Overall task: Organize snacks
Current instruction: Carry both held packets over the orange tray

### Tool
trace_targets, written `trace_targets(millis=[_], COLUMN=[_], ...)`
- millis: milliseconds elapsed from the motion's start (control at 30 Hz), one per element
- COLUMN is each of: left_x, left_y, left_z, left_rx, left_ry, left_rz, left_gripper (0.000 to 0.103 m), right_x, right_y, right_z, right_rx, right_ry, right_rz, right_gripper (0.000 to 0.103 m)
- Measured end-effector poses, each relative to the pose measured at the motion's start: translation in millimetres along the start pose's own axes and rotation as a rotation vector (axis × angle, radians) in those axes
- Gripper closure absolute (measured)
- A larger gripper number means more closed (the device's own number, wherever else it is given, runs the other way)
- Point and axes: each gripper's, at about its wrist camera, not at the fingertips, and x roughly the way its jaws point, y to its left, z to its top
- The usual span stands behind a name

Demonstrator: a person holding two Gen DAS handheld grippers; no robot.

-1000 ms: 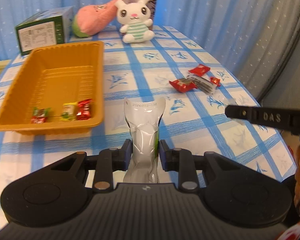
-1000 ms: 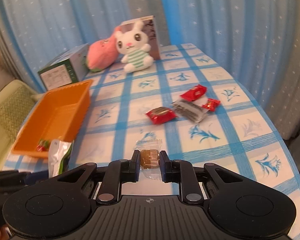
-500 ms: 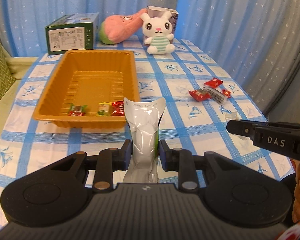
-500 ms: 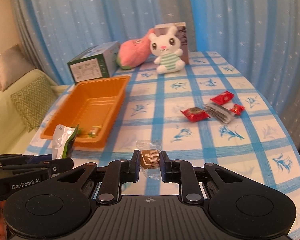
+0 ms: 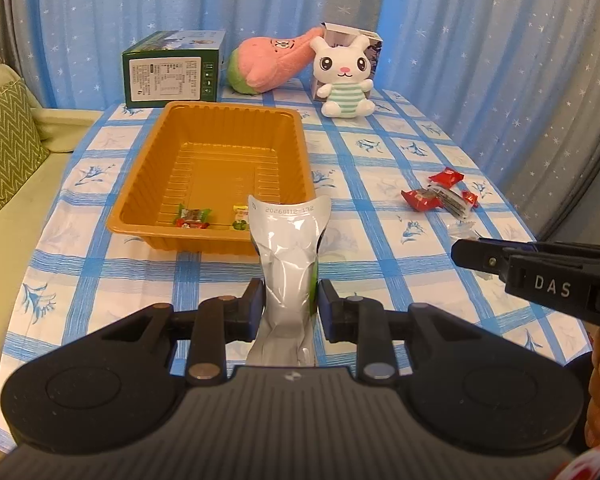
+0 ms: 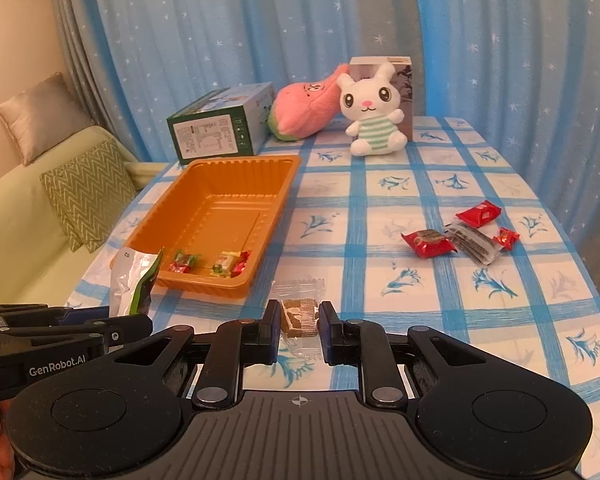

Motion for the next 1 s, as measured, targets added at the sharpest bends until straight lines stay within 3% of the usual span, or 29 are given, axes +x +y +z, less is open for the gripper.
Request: trace_targets(millis=[1000], left_x=[4.8], left_y=[57.6], left_z=[32.1], left_rx=[-0.01], left_ry=[-0.014], left_rz=[0.072], left_gripper=[0.077], right_x=[56.2], right_y=[52.7], right_z=[30.2], right_rx=[-0.094], right_ry=[0.027], right_rz=[0.091], right_gripper=[0.083])
